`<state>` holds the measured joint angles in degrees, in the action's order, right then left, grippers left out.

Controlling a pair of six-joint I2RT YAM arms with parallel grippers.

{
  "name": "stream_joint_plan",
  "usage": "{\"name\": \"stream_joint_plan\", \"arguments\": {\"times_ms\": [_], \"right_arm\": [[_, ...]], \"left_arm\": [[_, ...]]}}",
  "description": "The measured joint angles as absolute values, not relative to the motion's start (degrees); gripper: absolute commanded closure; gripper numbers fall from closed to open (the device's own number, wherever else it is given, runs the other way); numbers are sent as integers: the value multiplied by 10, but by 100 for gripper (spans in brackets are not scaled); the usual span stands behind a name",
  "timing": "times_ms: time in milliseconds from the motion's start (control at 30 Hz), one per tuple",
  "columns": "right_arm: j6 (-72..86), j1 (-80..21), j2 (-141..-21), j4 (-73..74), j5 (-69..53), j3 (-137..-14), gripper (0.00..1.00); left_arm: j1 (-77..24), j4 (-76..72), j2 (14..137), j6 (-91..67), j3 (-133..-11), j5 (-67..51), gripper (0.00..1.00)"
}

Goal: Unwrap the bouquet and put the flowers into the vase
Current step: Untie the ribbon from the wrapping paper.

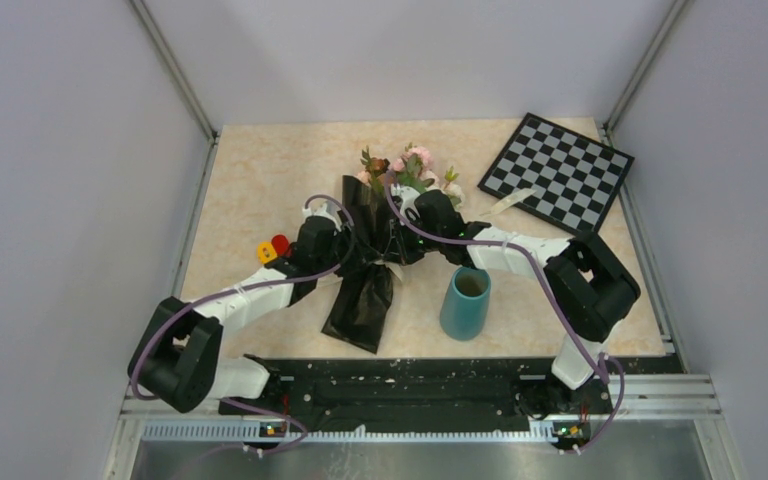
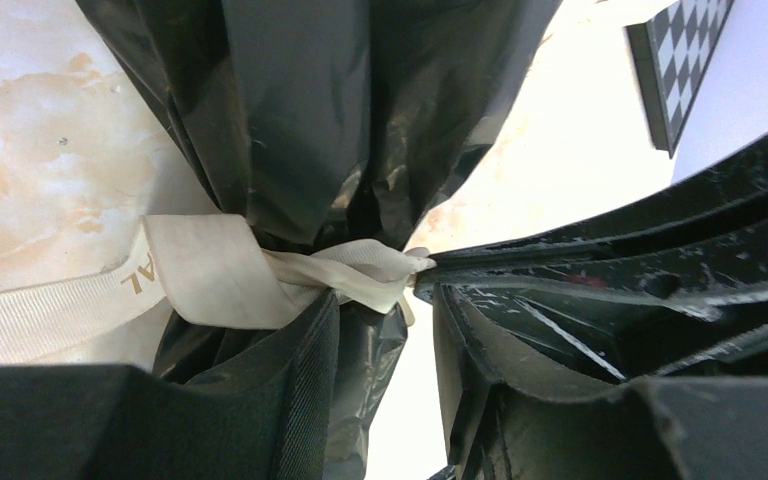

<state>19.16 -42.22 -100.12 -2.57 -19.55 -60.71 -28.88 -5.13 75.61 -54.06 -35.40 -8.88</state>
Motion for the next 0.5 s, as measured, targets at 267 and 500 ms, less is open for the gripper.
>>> {"name": "stream_joint_plan", "arguments": {"times_ms": [267, 500], "right_arm": [[191, -422, -1001, -26, -198, -607, 100], [187, -422, -1001, -25, -201, -607, 100]], "left_arm": [[-289, -58, 785, -541, -354, -89, 61], [-290, -65, 804, -541, -358, -89, 74]]}}
